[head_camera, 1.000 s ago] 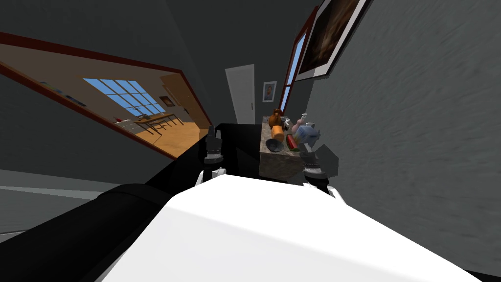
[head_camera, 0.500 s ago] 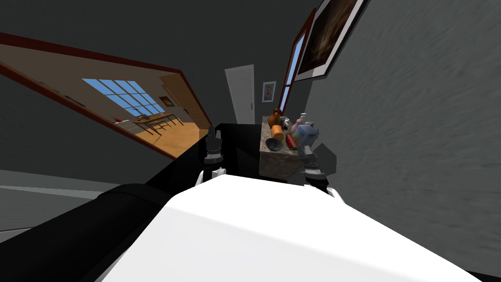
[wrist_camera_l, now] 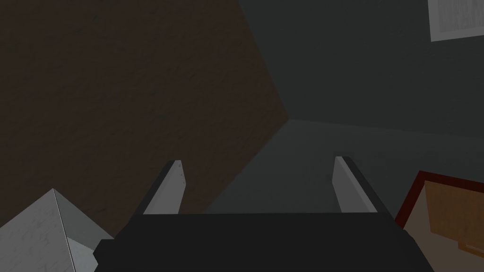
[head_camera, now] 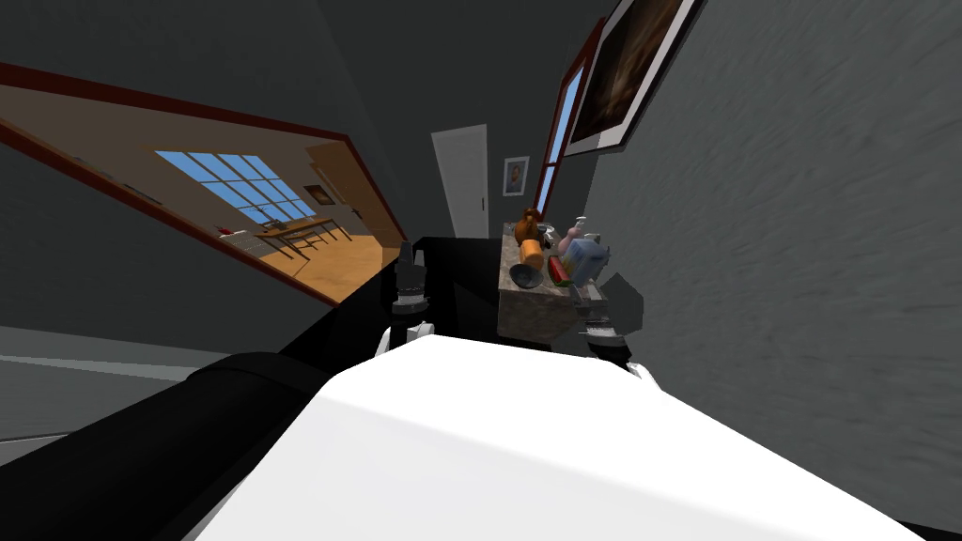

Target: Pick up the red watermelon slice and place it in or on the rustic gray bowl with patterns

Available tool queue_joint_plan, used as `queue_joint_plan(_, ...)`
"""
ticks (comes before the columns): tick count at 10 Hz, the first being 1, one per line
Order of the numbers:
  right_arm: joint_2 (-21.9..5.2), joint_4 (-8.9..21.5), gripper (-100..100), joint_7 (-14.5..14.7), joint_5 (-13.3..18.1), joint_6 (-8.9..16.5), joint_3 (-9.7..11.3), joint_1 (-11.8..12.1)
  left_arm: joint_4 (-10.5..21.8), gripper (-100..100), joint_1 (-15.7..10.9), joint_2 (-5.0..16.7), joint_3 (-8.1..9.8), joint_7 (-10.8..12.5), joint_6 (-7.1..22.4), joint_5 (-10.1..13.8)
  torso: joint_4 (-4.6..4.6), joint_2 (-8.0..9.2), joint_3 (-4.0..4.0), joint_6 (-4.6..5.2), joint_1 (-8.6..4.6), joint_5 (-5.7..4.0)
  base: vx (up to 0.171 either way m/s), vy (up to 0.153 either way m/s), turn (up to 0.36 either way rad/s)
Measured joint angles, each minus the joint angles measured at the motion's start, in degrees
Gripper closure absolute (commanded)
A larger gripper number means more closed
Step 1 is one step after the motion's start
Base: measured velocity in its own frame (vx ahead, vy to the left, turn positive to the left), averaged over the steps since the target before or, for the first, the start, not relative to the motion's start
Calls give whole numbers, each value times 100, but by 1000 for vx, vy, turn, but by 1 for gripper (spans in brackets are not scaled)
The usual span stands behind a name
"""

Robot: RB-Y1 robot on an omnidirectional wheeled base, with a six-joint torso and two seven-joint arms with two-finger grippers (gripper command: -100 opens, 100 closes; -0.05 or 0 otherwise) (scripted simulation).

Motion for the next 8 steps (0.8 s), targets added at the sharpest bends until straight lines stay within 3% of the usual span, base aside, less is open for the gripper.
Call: queue_joint_plan(8,-14,857,-100,1034,353,-71,-306,-267,0,0,0,0,0,0,0,0,-1,-7,-4,-1,0,0,-3,4,-2)
